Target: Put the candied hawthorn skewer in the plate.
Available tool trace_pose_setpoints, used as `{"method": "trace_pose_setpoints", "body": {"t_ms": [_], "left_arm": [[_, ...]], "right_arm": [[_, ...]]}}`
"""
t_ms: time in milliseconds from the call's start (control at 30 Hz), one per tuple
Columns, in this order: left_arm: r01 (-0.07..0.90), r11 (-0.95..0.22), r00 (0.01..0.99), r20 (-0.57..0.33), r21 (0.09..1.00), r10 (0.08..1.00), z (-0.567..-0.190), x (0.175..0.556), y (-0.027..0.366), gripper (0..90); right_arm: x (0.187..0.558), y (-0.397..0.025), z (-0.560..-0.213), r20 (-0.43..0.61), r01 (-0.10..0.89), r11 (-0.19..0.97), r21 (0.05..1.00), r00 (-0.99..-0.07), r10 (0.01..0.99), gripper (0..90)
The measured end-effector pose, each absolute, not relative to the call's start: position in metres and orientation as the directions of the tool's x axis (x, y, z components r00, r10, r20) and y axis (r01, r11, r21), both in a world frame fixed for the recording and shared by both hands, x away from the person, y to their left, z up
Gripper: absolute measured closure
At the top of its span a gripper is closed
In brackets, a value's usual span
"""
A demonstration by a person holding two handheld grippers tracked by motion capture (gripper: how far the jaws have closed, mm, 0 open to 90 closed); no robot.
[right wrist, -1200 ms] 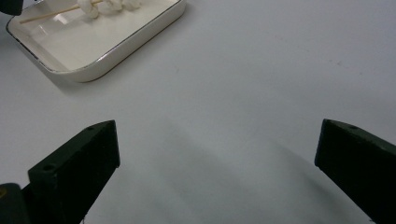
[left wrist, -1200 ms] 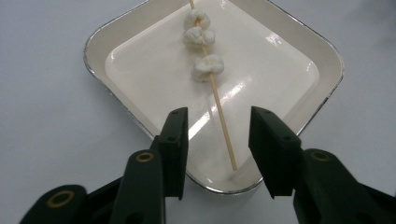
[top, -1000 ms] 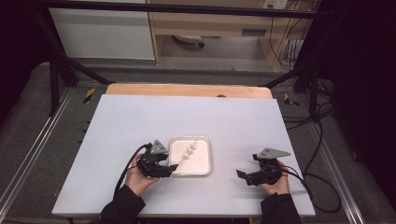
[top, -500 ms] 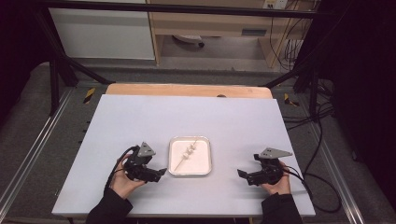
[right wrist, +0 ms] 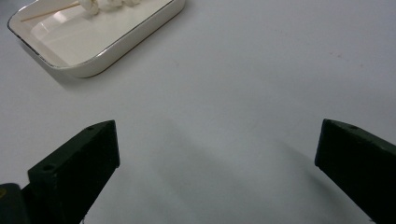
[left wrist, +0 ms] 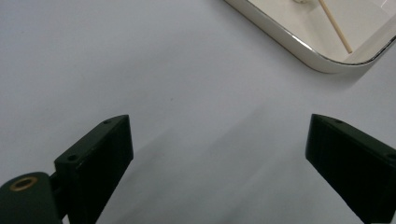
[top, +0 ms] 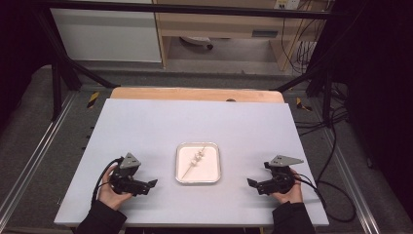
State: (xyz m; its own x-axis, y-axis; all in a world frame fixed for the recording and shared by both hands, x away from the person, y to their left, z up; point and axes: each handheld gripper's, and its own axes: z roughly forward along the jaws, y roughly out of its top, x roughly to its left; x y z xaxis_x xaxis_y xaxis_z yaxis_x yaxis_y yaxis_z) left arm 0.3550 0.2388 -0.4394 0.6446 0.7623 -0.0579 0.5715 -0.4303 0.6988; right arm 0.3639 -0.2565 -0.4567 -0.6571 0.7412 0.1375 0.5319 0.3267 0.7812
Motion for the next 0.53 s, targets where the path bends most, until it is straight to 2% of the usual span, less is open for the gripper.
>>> {"method": "trace_pose_setpoints", "body": {"t_ms": [267, 533], "left_arm": [[0.558, -0.399, 0.64, -0.07, 0.728, 0.765, -0.446, 0.348, 0.254, 8.0], [0.561, -0.409, 0.642, -0.066, 0.72, 0.764, -0.448, 0.349, 0.254, 8.2]], "right_arm": [[0.362, -0.257, -0.458, 0.136, 0.535, 0.333, 0.776, -0.658, 0.74, 0.6], [0.362, -0.256, -0.46, 0.136, 0.536, 0.34, 0.773, -0.662, 0.737, 0.6]]}}
